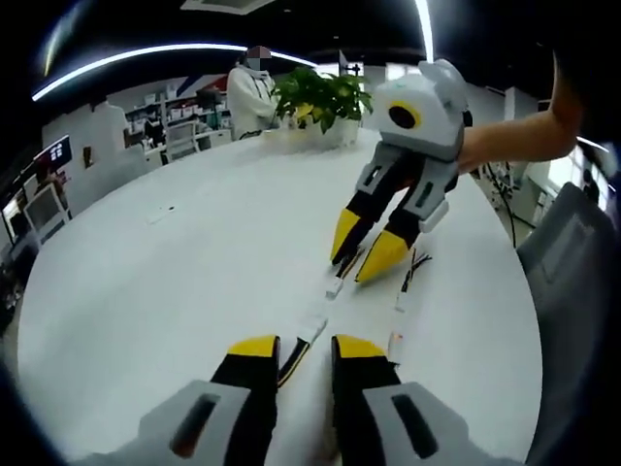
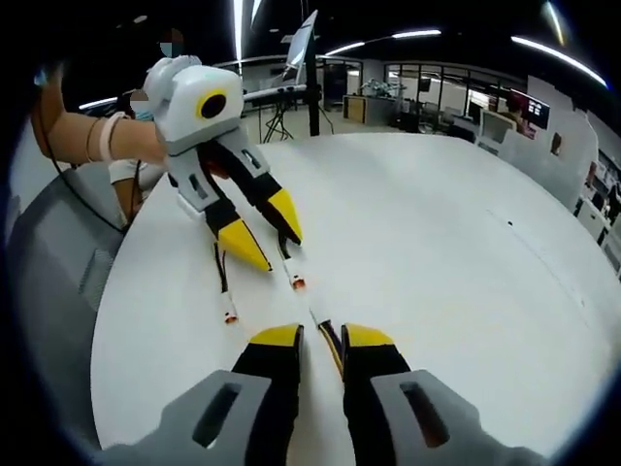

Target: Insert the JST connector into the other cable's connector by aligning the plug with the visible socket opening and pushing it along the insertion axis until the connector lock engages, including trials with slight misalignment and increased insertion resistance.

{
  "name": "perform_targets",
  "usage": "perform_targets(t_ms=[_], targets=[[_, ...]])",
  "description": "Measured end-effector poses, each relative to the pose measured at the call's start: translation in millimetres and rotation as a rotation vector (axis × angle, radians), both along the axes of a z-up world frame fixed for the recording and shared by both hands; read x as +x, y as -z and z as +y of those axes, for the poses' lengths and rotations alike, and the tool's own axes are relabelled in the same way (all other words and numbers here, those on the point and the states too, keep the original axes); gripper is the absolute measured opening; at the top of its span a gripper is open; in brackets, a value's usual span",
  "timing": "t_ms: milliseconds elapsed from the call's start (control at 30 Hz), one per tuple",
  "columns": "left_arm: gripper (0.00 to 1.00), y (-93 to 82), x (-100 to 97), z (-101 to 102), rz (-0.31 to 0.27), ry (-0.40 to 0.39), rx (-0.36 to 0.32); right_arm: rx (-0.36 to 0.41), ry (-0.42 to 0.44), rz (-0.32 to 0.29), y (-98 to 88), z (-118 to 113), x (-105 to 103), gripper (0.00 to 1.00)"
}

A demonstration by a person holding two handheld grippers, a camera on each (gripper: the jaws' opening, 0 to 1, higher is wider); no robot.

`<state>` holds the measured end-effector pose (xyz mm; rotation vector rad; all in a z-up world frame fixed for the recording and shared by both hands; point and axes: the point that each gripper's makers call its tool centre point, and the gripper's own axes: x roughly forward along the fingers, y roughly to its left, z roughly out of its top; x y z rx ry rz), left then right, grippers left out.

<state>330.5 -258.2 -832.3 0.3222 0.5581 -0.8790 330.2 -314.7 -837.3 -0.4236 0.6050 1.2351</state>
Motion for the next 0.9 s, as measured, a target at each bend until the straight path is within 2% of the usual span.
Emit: perform_targets(t_ms=[533, 900], targets=[[0.08, 7.1, 0.5, -2.0, -0.005, 0.034, 0.024, -0.004, -0.041, 0.005, 5.0, 6.3, -0.1, 0.09], [0.07, 1.5, 6.2, -8.1, -0.019, 0.051, -0.031, -0.021, -0.057, -0.004, 8.3, 6.0, 1.0, 0.08]])
